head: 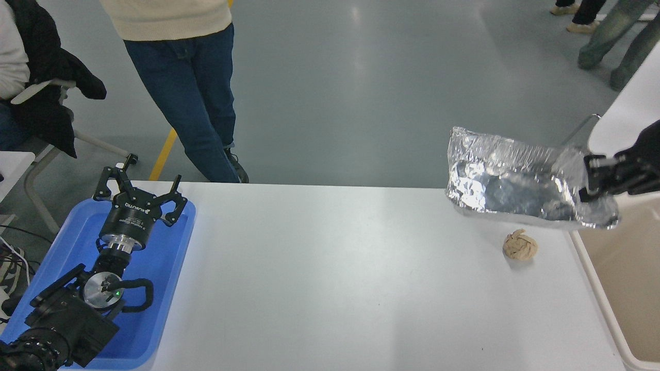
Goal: Pick up foil plate and place in dustbin
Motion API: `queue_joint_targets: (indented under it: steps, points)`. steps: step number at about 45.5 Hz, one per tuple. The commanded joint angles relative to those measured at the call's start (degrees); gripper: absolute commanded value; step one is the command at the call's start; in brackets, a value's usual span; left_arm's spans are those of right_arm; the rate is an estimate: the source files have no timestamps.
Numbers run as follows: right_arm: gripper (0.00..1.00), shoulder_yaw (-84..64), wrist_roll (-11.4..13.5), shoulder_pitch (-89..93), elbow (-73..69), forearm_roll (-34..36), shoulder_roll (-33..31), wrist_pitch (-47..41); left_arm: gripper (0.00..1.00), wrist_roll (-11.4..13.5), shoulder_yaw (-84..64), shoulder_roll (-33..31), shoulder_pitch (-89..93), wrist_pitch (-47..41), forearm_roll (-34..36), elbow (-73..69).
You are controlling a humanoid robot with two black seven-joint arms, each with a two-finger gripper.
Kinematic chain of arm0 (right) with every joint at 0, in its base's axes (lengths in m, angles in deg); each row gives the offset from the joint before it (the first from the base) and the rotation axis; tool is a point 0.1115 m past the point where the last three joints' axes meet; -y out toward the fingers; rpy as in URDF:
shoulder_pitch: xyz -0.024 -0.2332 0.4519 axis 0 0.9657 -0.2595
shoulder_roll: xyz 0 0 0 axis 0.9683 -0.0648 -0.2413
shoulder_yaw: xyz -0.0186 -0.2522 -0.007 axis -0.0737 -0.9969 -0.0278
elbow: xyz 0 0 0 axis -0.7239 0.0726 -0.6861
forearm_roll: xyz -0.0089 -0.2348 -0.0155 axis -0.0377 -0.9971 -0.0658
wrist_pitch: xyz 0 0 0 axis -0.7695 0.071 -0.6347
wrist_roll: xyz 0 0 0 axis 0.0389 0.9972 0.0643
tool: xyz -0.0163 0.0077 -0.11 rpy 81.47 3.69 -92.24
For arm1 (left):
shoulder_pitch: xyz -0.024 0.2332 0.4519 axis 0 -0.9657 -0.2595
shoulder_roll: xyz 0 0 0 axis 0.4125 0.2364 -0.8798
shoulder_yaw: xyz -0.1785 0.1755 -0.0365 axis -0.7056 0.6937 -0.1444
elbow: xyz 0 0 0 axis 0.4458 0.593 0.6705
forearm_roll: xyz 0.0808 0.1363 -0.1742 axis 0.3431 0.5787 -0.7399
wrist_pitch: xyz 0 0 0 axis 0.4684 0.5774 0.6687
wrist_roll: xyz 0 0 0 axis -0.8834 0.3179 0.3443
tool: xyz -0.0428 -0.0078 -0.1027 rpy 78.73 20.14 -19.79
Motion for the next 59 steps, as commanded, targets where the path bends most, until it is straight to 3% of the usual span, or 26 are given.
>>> queue_joint_targets:
  steps: [1, 20, 34, 39, 47, 59]
  points:
    - [0.00, -3.79, 0.00, -5.39, 0.14, 1.47, 1.82, -0.30, 1.00, 0.00, -0.01, 0.00, 0.04, 0.00, -0.02, 0.00]
    - [0.00, -12.05, 0.00, -3.64, 7.43, 1.47, -1.25, -0.30, 1.00, 0.00, -0.01, 0.00, 0.04, 0.00, 0.07, 0.00]
    - [0.00, -13.56, 0.00, 13.93, 24.39, 1.91, -14.95, -0.30, 1.00, 0.00, -0.01, 0.00, 0.04, 0.00, -0.02, 0.00]
    - [0.00, -12.06, 0.00, 21.84, 29.58, 6.03, -18.65, -0.30, 1.00, 0.09, -0.01, 0.00, 0.03, 0.00, 0.07, 0.00]
    - [0.00, -3.72, 0.09, 41.69, 35.56, 8.24, -19.19, -0.21, 1.00, 0.09, -0.01, 0.00, 0.04, 0.00, 0.07, 0.00]
    - [0.00, 18.07, 0.27, 67.37, 40.39, 8.24, -19.09, 15.69, 1.00, 0.09, -0.01, 0.09, -0.05, 0.00, -0.02, 0.00]
